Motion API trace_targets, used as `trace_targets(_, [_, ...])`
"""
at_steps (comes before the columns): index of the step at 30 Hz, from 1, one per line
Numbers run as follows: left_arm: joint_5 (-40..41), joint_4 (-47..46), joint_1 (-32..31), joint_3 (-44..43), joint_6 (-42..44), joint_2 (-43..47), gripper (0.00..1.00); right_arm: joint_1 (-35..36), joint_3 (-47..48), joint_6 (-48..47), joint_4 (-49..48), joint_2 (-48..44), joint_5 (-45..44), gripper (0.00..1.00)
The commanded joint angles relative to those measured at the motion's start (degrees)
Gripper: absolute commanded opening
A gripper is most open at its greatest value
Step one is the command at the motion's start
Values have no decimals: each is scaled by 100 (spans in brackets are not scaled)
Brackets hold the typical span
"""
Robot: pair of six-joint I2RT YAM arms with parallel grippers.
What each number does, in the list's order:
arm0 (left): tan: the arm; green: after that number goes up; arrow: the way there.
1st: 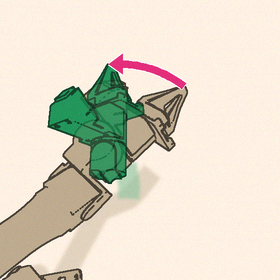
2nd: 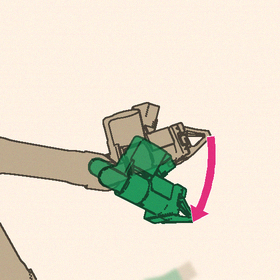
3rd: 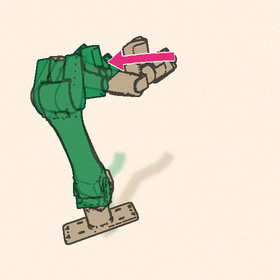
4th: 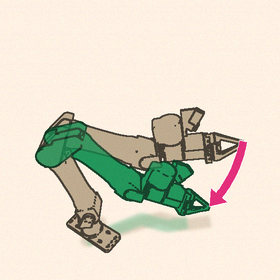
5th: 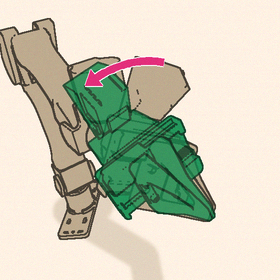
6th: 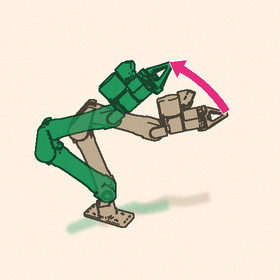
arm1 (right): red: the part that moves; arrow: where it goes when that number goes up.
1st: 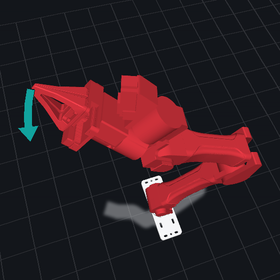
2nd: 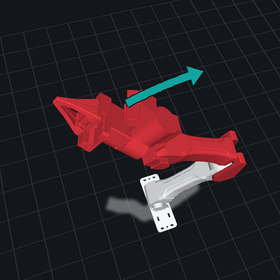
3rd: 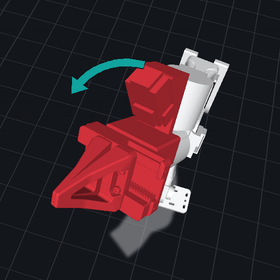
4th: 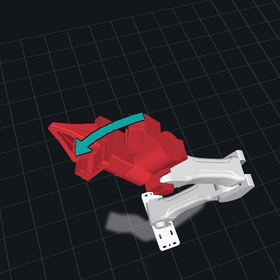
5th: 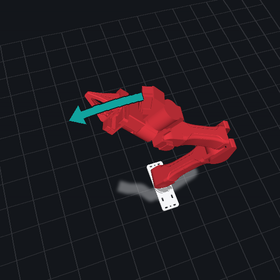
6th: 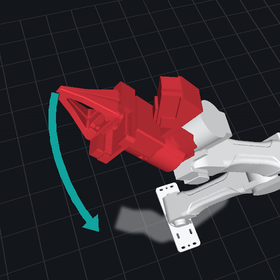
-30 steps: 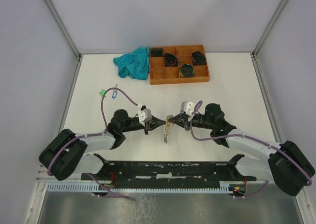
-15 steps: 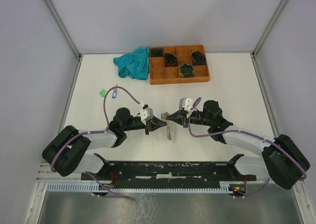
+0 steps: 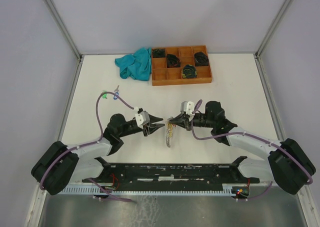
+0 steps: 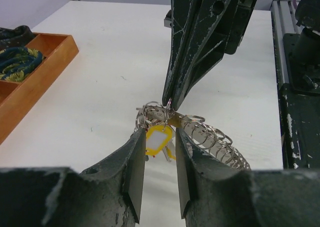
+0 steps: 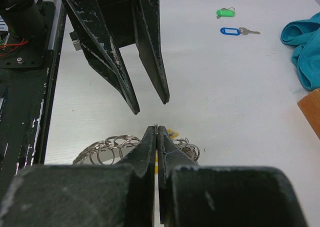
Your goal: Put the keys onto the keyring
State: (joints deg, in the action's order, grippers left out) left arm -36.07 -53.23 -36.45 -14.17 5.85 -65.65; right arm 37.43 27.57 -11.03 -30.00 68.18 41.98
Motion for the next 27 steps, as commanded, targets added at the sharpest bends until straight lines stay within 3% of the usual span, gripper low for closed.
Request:
trace_targets(1, [-344,-188,6,-191,276,-224,38,-12,321,-93,-218,-156,248,1])
trace_targets(16, [-740,-249,5,-559,300,-767,32,-8,356,-57,-217,-123,493,1])
trace_targets(27, [-1108,-177,3,-692,294,-993,17,-14,370,6,-227,-171,535,1])
